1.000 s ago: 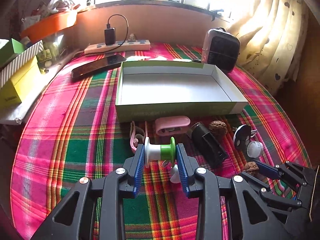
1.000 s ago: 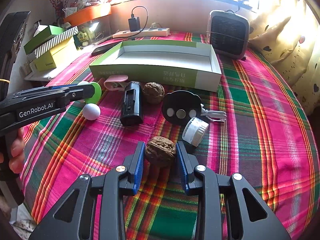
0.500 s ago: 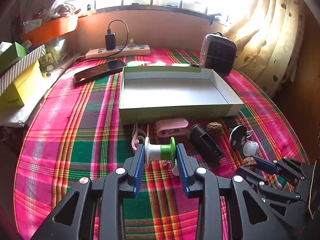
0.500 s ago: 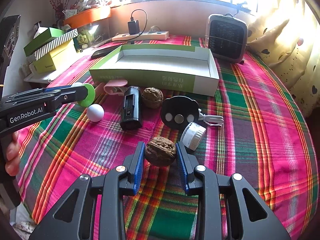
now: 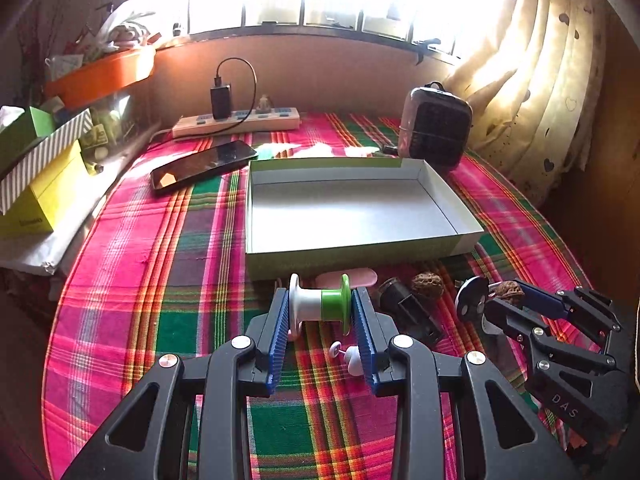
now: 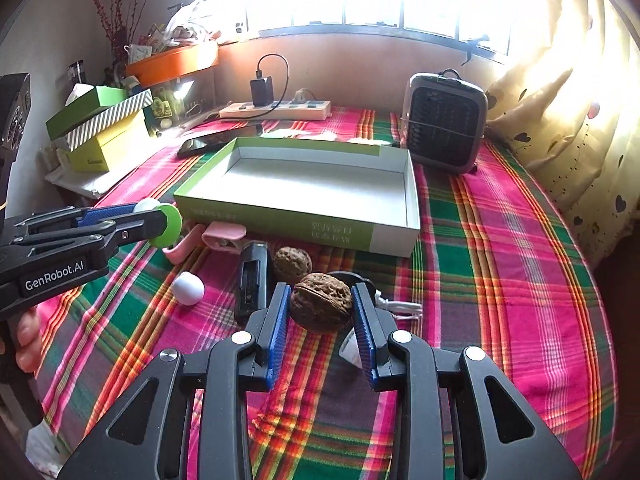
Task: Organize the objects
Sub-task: 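Carry the spool and walnut up and over into the open box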
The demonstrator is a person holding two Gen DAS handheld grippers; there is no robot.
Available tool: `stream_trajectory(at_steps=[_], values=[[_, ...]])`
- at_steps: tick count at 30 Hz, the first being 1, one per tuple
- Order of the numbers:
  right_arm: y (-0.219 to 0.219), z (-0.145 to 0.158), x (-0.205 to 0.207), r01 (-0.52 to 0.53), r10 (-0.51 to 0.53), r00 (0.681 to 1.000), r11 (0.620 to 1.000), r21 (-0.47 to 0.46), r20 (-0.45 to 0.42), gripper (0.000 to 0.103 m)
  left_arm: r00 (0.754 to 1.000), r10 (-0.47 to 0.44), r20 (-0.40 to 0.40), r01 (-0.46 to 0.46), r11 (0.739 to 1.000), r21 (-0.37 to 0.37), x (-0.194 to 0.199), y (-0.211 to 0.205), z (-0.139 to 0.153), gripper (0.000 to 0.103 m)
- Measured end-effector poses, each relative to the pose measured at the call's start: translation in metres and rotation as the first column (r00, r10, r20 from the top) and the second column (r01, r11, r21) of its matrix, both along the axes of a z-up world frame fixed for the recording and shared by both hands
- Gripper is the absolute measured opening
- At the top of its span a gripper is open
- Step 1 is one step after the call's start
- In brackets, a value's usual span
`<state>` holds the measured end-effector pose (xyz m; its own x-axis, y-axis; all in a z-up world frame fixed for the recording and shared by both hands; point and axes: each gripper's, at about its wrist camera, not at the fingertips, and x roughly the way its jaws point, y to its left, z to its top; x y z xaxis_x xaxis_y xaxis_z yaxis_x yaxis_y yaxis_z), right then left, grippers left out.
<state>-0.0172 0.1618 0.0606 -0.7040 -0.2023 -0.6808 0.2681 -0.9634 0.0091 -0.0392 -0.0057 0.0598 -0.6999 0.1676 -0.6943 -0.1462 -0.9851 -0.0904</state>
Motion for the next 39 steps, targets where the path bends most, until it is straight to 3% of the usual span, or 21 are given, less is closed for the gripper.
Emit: stream_trajectory(at_steps=[17, 39], values=[[0.002, 0.033, -0.066, 0.005, -0.005, 0.999, 1.000, -0.014, -0.045, 0.032, 0.999, -0.032, -0.028, 0.033, 0.999, 0.013, -0.049, 0.002, 0.019, 0.030], [0.004, -0.009, -0.175, 0.008, -0.014, 0.996, 0.998, 0.068, 0.091, 0.032, 0.997, -0.037, 0.070, 0.040, 0.999, -0.036, -0.143, 0.014, -0.016, 0.030]])
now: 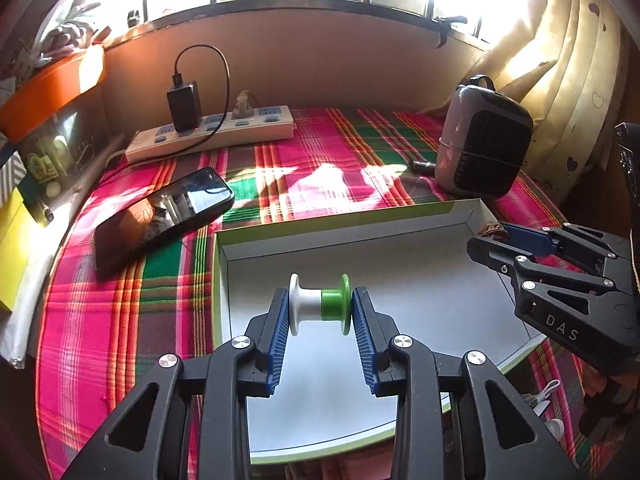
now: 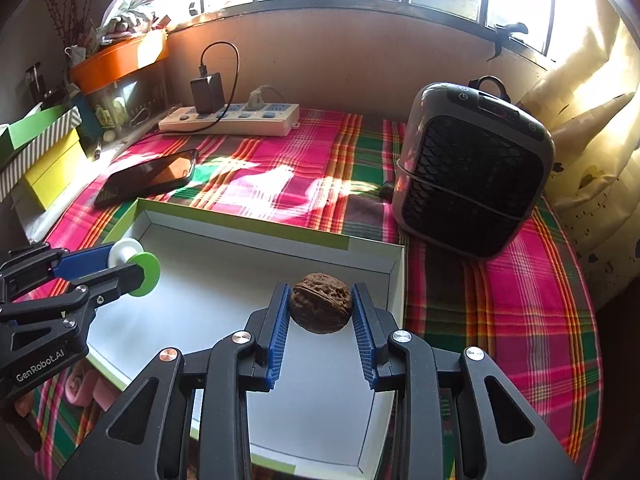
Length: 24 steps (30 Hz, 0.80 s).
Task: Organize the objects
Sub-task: 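Carry the spool and walnut up and over into the open box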
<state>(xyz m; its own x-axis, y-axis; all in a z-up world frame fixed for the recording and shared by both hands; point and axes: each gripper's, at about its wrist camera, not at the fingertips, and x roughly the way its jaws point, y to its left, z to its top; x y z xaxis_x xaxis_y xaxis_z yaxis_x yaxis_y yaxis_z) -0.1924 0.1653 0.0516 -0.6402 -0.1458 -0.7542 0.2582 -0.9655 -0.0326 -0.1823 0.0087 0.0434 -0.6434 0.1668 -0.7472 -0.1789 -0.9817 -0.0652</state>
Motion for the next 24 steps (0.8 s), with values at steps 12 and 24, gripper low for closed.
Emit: stream_trajectory(at_steps=[12, 24], values=[[-0.001, -0.013, -0.021, -0.016, 0.015, 0.999, 1.000, 0.019, 0.037, 0.032, 0.999, 0.017, 0.030, -0.016, 0.999, -0.037, -0.023, 0.000, -0.015, 0.030], [-0.002, -0.021, -0.028, -0.015, 0.013, 0.999, 0.999, 0.046, 0.044, 0.032, 0.999, 0.023, 0.029, -0.021, 0.999, -0.050, -0.028, 0.001, -0.018, 0.030]])
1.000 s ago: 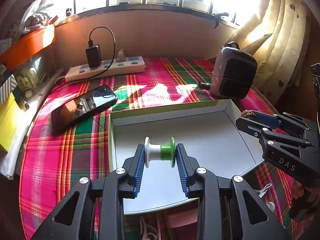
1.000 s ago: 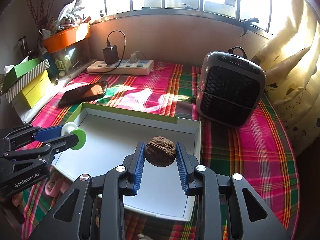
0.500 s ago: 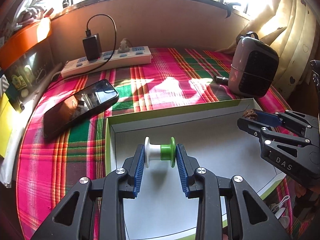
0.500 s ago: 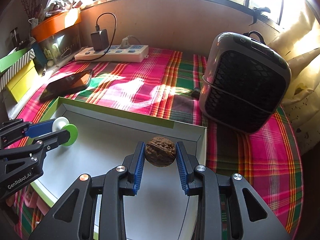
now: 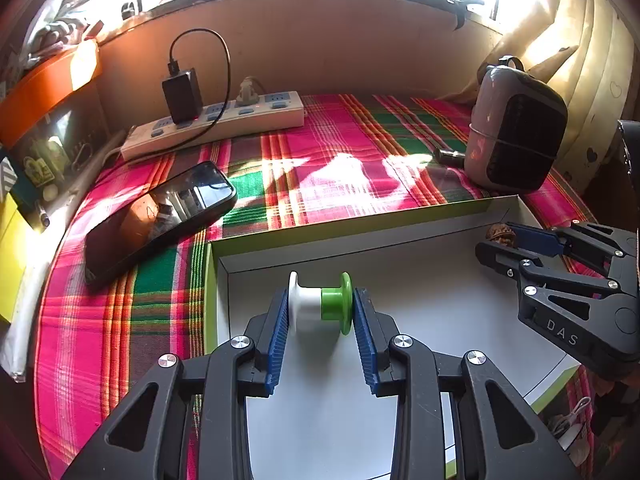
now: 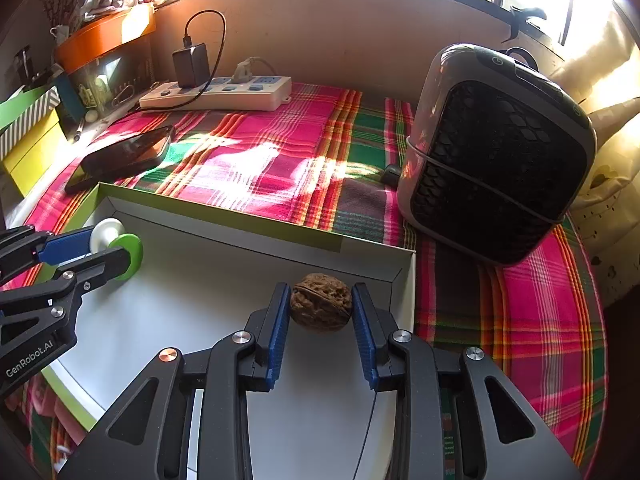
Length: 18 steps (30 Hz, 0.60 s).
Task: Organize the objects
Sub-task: 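Carry the spool and walnut up and over into the open box, then open the left tool to drop the spool while the right tool releases the walnut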
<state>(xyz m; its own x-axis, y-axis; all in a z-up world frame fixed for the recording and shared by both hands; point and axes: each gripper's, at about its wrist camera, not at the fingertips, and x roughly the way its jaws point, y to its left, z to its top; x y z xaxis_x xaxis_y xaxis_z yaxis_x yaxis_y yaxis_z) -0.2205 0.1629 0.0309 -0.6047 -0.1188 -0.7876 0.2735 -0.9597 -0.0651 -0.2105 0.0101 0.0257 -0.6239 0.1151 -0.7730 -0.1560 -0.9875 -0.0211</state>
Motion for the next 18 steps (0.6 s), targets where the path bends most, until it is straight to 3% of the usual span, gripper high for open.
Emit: stream_trajectory(at_steps=[13, 18], values=[[-0.0026, -0.0017, 0.0018, 0.006, -0.005, 1.000, 1.000, 0.022, -0.004, 0.033, 0.999, 0.008, 0.034, -0.008, 1.000, -0.004, -0.0027, 0.0013, -0.0061, 0.031], [-0.0026, 0.0009, 0.0035, 0.011, -0.010, 1.000, 1.000, 0.021, -0.017, 0.043, 0.999, 0.010, 0.038, -0.010, 1.000, -0.002, -0.0027, 0.0004, -0.0067, 0.032]])
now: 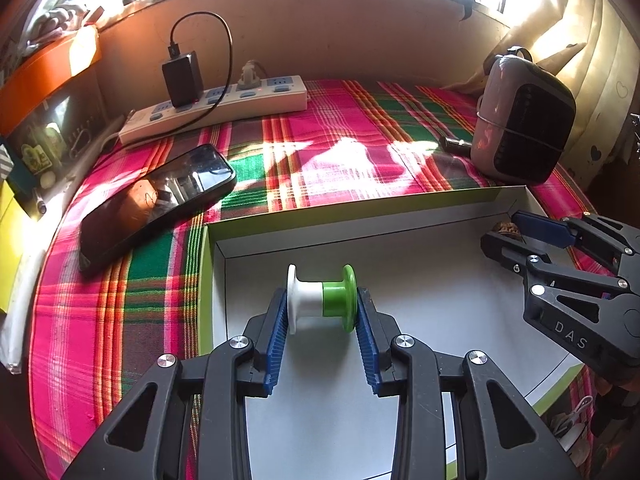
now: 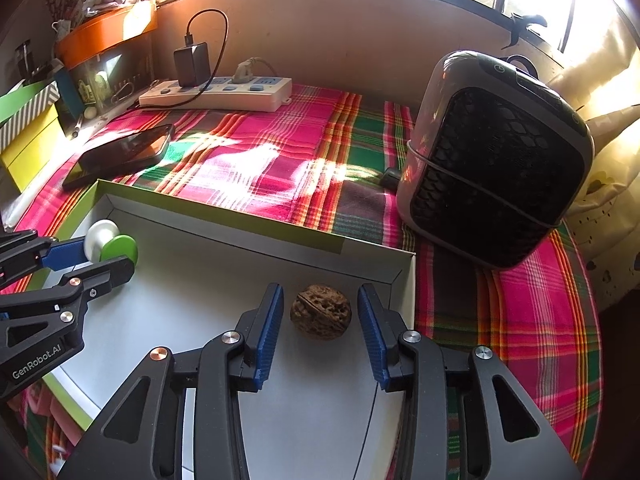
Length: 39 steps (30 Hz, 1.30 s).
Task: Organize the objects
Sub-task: 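Open the left tool to drop the spool while the right tool releases the walnut, then withdraw both tools from the box back toward the remaining objects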
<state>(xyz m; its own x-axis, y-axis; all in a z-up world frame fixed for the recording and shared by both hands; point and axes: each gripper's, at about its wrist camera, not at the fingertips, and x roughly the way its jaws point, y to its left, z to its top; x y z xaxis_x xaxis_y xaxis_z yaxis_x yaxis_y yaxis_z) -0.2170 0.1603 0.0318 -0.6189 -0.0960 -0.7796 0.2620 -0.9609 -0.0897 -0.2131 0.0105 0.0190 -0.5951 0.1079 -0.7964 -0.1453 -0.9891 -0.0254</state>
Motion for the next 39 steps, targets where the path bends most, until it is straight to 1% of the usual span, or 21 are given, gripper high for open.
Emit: stream_trajectory(at_steps=[5, 11, 23, 33, 39], values=[[0.000, 0.002, 0.003, 0.004, -0.004, 1.000, 1.000, -0.002, -0.005, 0.045, 1.000, -0.002, -0.006, 0.002, 1.000, 0.007, 0.003, 0.000, 0.002, 0.037], [0.002, 0.008, 0.010, 0.010, -0.010, 1.000, 1.000, -0.019, -0.018, 0.049, 1.000, 0.003, -0.023, -0.002, 1.000, 0.006, 0.012, 0.000, 0.009, 0.041], [0.008, 0.021, 0.032, 0.020, -0.023, 0.999, 0.998, -0.053, -0.047, 0.050, 0.998, 0.001, -0.070, -0.001, 1.000, 0.007, 0.038, 0.000, 0.026, 0.041], [0.010, 0.031, 0.057, 0.019, -0.026, 0.997, 0.996, -0.092, -0.074, 0.050, 0.996, 0.008, -0.085, -0.007, 1.000, 0.015, 0.059, -0.004, 0.033, 0.042], [0.011, 0.036, 0.072, 0.022, -0.033, 0.996, 0.993, -0.118, -0.087, 0.050, 0.995, 0.009, -0.103, -0.009, 1.000, 0.002, 0.072, -0.004, 0.036, 0.042]])
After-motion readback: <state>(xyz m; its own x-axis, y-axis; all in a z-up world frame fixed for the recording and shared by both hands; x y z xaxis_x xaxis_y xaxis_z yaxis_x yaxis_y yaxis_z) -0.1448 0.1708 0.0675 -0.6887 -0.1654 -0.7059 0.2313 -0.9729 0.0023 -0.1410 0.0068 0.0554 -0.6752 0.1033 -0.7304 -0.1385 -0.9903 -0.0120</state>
